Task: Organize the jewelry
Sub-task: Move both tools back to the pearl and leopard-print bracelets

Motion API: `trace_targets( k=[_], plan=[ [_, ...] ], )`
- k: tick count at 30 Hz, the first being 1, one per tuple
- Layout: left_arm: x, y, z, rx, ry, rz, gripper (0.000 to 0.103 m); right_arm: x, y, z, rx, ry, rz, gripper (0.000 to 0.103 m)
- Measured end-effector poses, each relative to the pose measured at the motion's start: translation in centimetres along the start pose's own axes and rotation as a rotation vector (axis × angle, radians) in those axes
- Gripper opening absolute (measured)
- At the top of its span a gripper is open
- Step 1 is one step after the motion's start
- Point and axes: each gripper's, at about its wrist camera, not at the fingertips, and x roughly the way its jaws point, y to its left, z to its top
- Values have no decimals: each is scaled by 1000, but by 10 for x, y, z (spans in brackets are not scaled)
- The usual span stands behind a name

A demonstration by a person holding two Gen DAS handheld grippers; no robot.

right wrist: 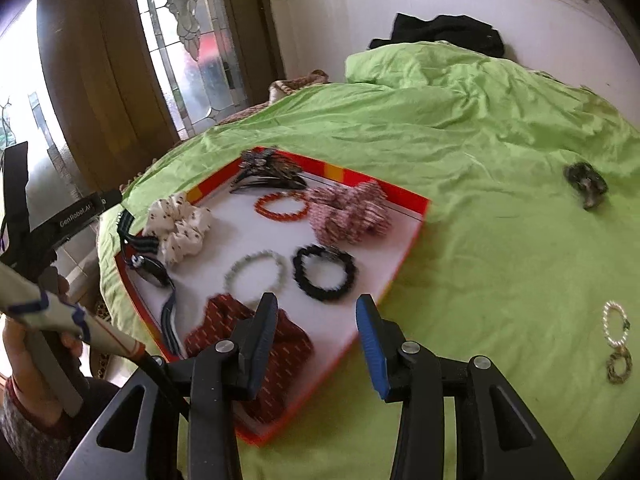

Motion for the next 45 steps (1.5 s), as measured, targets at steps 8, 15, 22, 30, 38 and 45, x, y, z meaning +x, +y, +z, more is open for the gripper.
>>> trace_targets(
  k=[8, 15, 22, 30, 38, 45],
  plan=[
    [-10, -16, -6, 62, -24, 13, 65, -31, -42, -17, 56, -23, -61, 48],
    [-17, -33, -11, 111, -41, -2, 69, -59, -84, -30, 123, -53, -110, 48],
    [-21, -55, -18, 173, -61, -14, 71, -81, -125, -40, 188, -82, -148, 50],
    [-22, -75, -22, 218, -67, -19, 72, -100, -171, -53, 257, -106, -204, 51],
    [-32, -91, -28, 276, -109, -39, 72, -121, -211, -54, 317, -149, -257, 52],
    [-58, -113, -25, 324, -116, -94, 72, -140, -250, -58, 393, -210, -283, 52]
  ],
)
